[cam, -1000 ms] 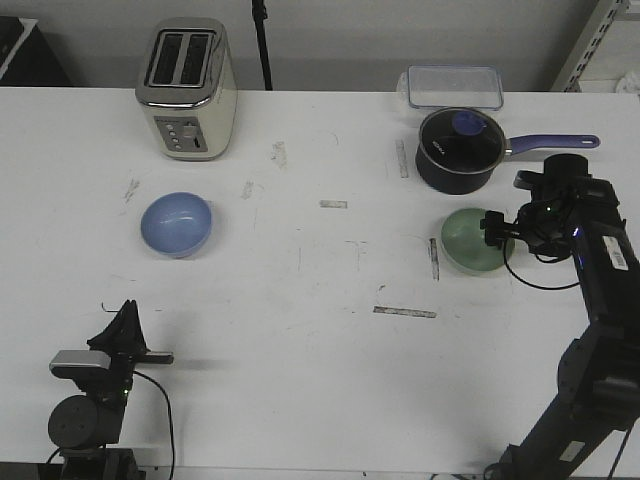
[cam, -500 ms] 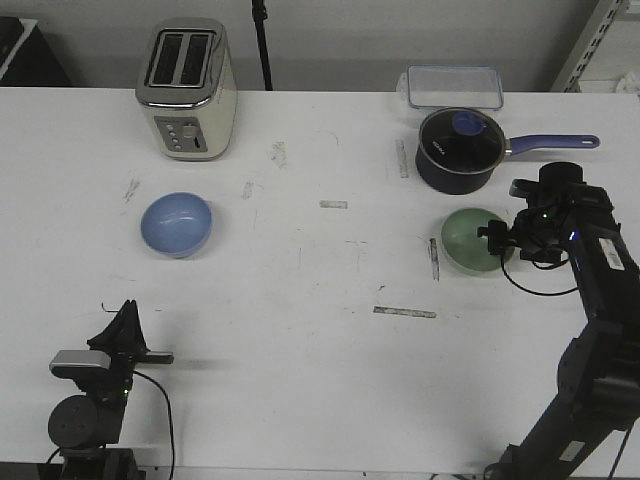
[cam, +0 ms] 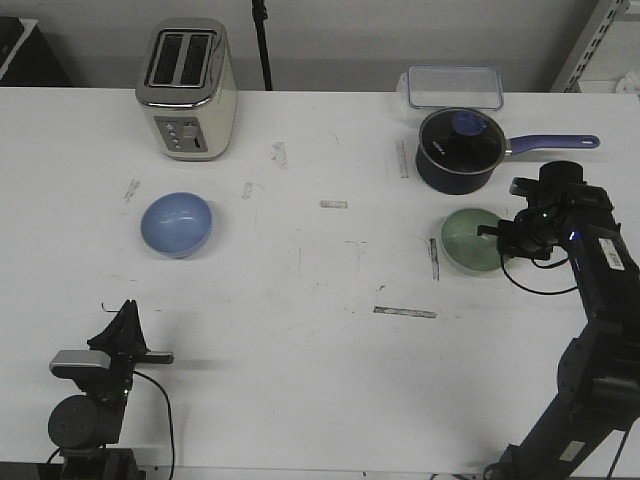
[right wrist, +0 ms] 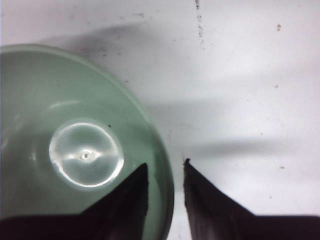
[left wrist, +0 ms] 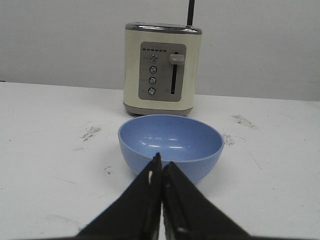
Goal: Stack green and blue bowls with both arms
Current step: 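Lower the right gripper and close it on the green bowl's rim, then drag the green bowl with the right gripper toward the table center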
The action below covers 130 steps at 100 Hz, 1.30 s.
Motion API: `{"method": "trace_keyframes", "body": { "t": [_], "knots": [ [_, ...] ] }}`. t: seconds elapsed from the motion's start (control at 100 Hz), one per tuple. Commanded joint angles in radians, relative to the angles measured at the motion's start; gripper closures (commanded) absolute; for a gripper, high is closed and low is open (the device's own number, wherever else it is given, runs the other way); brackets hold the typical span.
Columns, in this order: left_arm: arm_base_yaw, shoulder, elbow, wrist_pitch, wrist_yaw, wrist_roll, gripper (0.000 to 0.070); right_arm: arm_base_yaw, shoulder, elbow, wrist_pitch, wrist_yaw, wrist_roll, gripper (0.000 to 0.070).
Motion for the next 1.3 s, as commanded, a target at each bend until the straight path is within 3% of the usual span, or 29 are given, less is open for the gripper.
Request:
{"method": "trace_keyframes", "body": {
  "t": [0.0, 0.11, 0.92, 1.29],
  "knots": [
    [0.002, -0.002, -0.01, 0.011, -0.002, -0.003, 0.0697, 0.0, 0.026, 0.013, 0.004, -0.003, -0.004, 0.0641],
    [0.002, -0.002, -0.01, 0.011, -0.002, -0.003, 0.0697, 0.0, 0.026, 0.013, 0.007, -0.003, -0.002, 0.0685],
    [0.002, -0.002, -0.01, 0.011, -0.002, -0.003, 0.0697, -0.008, -0.058, 0.013, -0.013, -0.005, 0.025, 0.0685],
    [0.002, -0.002, -0.01, 0.011, -0.002, -0.003, 0.0697, -0.008, -0.125, 0.013, -0.046, -0.056, 0.034, 0.0685]
  ]
}}
